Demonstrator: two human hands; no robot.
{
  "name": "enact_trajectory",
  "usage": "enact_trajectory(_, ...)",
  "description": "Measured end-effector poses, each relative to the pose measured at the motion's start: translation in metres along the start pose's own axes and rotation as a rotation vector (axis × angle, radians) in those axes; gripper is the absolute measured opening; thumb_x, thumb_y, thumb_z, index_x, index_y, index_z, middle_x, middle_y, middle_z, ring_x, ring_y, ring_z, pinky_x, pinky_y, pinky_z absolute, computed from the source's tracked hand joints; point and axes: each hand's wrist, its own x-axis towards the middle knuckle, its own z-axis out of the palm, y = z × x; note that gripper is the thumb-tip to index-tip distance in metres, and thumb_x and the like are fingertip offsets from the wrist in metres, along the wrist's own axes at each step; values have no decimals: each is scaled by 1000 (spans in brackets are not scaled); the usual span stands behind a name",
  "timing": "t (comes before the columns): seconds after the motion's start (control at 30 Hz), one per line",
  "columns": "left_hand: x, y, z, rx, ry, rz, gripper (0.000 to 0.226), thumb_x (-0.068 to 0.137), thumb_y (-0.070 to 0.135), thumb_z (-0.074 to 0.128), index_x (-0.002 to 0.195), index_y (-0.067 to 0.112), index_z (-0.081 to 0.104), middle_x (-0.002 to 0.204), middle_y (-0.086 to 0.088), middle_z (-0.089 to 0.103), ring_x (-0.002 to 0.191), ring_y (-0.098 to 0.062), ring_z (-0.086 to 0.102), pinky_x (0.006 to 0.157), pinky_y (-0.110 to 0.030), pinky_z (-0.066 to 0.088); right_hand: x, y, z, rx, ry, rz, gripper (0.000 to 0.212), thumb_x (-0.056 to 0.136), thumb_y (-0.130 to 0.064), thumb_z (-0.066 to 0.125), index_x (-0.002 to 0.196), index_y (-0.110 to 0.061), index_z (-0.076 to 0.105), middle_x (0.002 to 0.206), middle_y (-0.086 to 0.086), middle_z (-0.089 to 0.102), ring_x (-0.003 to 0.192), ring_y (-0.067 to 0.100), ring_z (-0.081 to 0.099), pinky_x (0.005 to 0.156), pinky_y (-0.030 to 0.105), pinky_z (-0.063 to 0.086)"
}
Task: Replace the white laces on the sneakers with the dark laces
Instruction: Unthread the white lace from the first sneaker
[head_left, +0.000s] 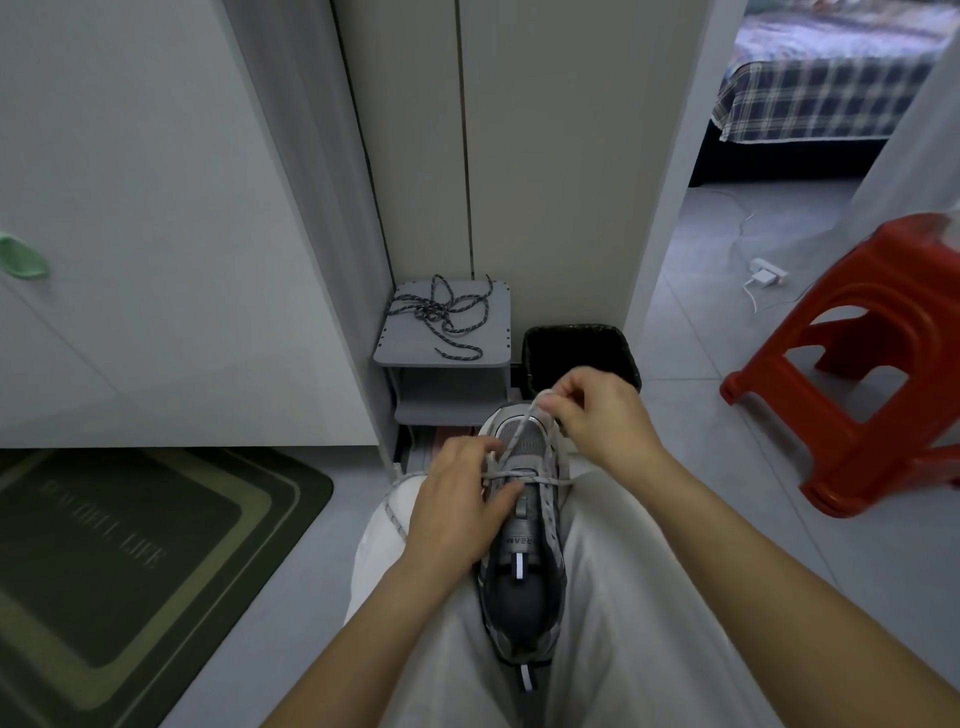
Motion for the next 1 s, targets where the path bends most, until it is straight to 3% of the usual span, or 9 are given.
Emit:
enact_trajectory(0.1, 1, 13, -3, -33, 101, 19, 22, 86, 34, 62, 106, 26, 66, 98, 11, 59, 89, -10, 57, 75, -24, 46, 6, -8, -7, 22, -44, -22, 20, 83, -37, 67, 70, -26, 55, 66, -12, 57, 66, 9, 56, 65, 28, 44)
enact_trajectory(0.2, 9, 30, 0, 31, 15, -19, 22, 89, 39, 56, 106, 29, 67, 97, 10, 68, 87, -11, 61, 74, -29, 50, 5, -9, 0, 113, -59, -13, 22, 81, -33, 70, 65, -26, 56, 65, -8, 59, 64, 9, 55, 65, 28, 47)
enact_trajectory(0.33, 21, 41, 9, 78, -46, -51, 19, 88, 35, 55, 86, 23, 70, 78, 4, 68, 76, -15, 61, 62, -32, 50, 1, -7, 6, 224, -81, 8, 13, 81, -32, 70, 75, -23, 64, 74, -7, 64, 71, 7, 58, 65, 21, 47)
enact_trajectory(0.5, 41, 31, 1, -408, 26, -319, 10, 81, 24, 70, 71, 23, 70, 66, 7, 67, 64, -12, 63, 67, -29, 52, -12, 19, 11, 261, -123, 107, 16, 85, -34, 65, 79, -20, 65, 72, -7, 65, 71, 10, 61, 69, 27, 48)
enact_trajectory(0.6, 52, 37, -16, -641, 122, -374, 13, 82, 15, 70, 69, 13, 69, 44, 8, 54, 38, -7, 46, 46, -21, 41, -25, 29, 19, 293, -247, 95, 12, 78, -28, 74, 77, -20, 66, 72, -6, 65, 66, 5, 58, 68, 22, 47)
enact_trajectory(0.67, 59, 46, -28, -713, 163, -349, 13, 84, 13, 68, 72, 6, 69, 38, 8, 49, 34, -7, 41, 40, -17, 37, -29, 31, 24, 287, -230, 72, 12, 76, -25, 76, 77, -22, 64, 71, -6, 62, 61, 2, 52, 64, 17, 45)
enact_trajectory(0.8, 59, 55, -29, -708, 144, -292, 13, 85, 11, 66, 74, 5, 70, 42, 8, 52, 34, -3, 43, 38, -15, 37, -29, 30, 27, 133, -171, -14, 13, 81, -23, 70, 73, -23, 60, 72, -7, 60, 67, 8, 54, 69, 30, 49)
enact_trajectory(0.87, 54, 49, -24, -659, 74, -287, 12, 87, 13, 65, 76, 12, 69, 54, 3, 61, 36, -4, 47, 40, -16, 37, -28, 29, 27, 97, -132, -29, 17, 84, -20, 66, 72, -26, 55, 69, -8, 60, 66, 8, 55, 69, 32, 49)
enact_trajectory(1.0, 38, 30, -7, -500, -109, -327, 10, 87, 15, 64, 80, 20, 69, 68, 4, 68, 40, -5, 54, 57, -28, 50, -9, 16, 7, 366, 68, 52, 23, 87, -12, 61, 71, -26, 52, 67, 1, 62, 63, 20, 61, 65, 33, 50)
